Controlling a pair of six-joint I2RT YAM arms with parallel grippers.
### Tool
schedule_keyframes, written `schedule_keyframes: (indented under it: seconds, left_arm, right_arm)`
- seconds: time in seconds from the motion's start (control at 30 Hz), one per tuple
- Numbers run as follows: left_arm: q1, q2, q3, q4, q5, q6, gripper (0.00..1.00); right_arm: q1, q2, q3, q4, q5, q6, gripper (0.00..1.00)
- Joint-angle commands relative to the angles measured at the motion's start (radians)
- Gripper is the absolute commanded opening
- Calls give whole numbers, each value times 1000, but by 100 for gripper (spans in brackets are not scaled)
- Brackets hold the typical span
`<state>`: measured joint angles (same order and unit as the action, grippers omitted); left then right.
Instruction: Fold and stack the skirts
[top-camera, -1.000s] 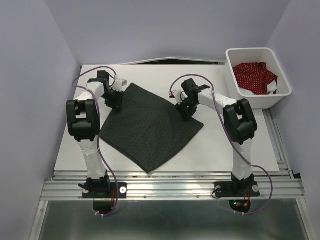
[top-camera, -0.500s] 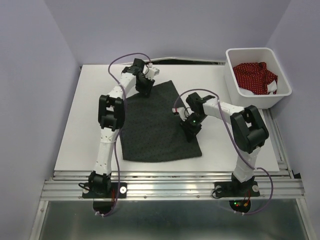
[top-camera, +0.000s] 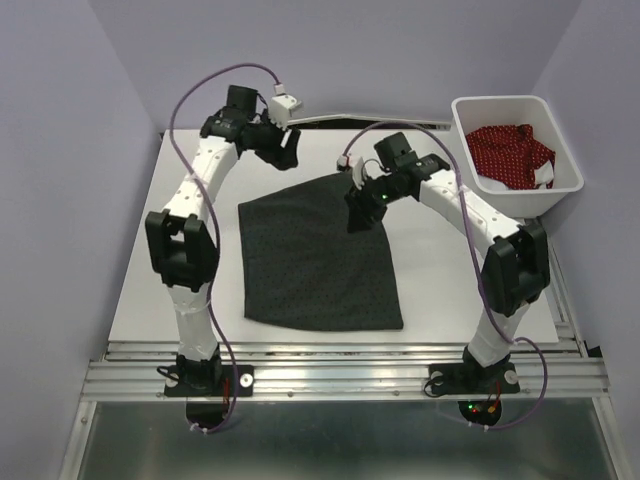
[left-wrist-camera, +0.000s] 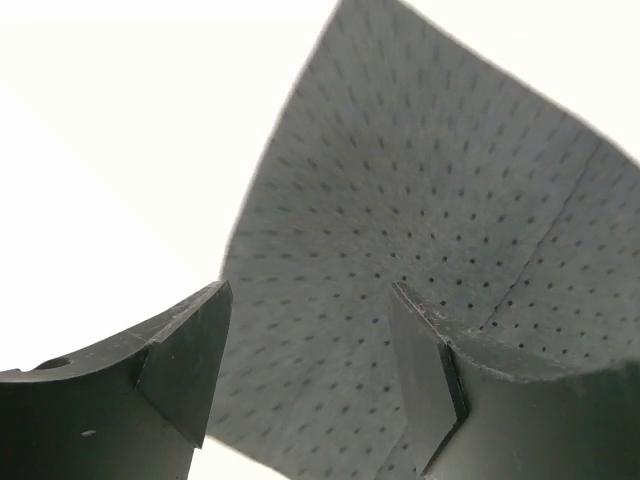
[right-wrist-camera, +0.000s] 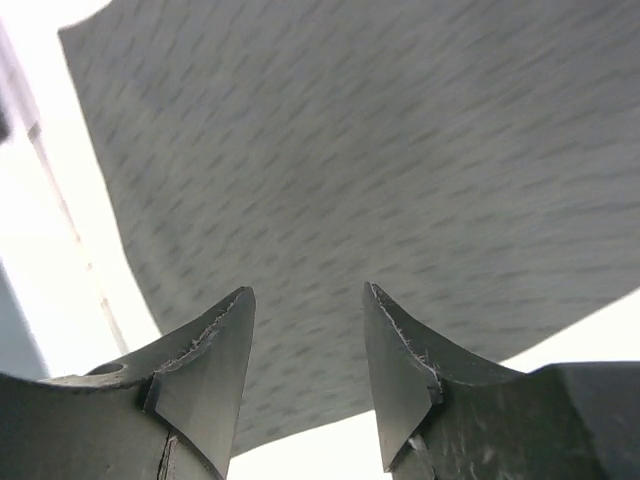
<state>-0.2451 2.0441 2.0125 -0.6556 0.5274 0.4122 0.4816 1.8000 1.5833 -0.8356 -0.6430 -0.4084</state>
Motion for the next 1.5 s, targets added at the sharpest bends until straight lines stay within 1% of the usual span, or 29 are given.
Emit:
schedule_keyframes:
  seconds: [0.0, 0.07, 0.1, 0.17, 0.2, 0.23, 0.27, 0.3, 0.4, 0.5, 0.67, 0.77, 0.87, 0.9, 1.0, 1.1, 1.27, 1.3, 1.33, 1.4, 1.47]
  left_arm:
    - [87, -75, -67, 24, 112, 19, 74]
    - [121, -58, -72, 5, 120, 22, 71]
    - [136, -49, -67, -9, 140, 39, 69]
    - [173, -36, -67, -32, 154, 57, 66]
    - [181, -38, -73, -29, 154, 66, 66]
    - [193, -41, -98, -13, 149, 69, 65]
    - [196, -42, -107, -7, 146, 69, 65]
    - [201, -44, -118, 0, 146, 68, 65]
    - [211, -48, -159, 22, 155, 63, 64]
    - [216, -50, -198, 42, 151, 60, 64]
    - [221, -59, -245, 53, 148, 63, 63]
    - [231, -62, -259, 62, 141, 54, 64]
    - [236, -52, -252, 60, 151, 42, 67]
    - [263, -45, -245, 57, 152, 40, 68]
    - [276, -15, -213, 31, 145, 51, 71]
    - [282, 33, -175, 14, 122, 66, 75]
    - [282, 123, -88, -15, 95, 86, 76]
    - [282, 151, -72, -16, 80, 88, 76]
    - [282, 163, -63, -19, 74, 86, 75]
    - [282, 194, -35, -22, 63, 88, 72]
    - [282, 208, -23, -22, 63, 89, 70]
  right_arm:
    - [-80, 158, 243, 122, 74, 7, 53]
    - [-121, 246, 361, 121, 100, -18, 52]
    - [-135, 331, 480, 122, 105, -47, 51]
    - [-170, 412, 591, 138, 105, -66, 50]
    - [-170, 448, 681, 147, 103, -93, 50]
    - [-182, 507, 711, 167, 109, -98, 49]
    - [-192, 527, 727, 196, 115, -107, 49]
    - [-192, 542, 728, 269, 123, -116, 49]
    - [-202, 593, 712, 387, 124, -155, 48]
    - [-202, 653, 719, 462, 129, -155, 49]
    - [-212, 722, 725, 536, 94, -116, 50]
    - [-212, 745, 709, 582, 74, -96, 54]
    - [-212, 768, 702, 592, 68, -110, 54]
    - [-212, 771, 692, 592, 68, -125, 54]
    - [-221, 769, 659, 586, 49, -148, 54]
    - [-221, 762, 621, 561, 16, -193, 50]
    - [-221, 785, 626, 544, 22, -199, 38]
    - [-221, 791, 633, 527, 19, -204, 36]
    - [-221, 792, 635, 520, 8, -214, 32]
    - [-221, 792, 635, 501, 2, -225, 31]
    - [-221, 794, 633, 498, -3, -231, 26]
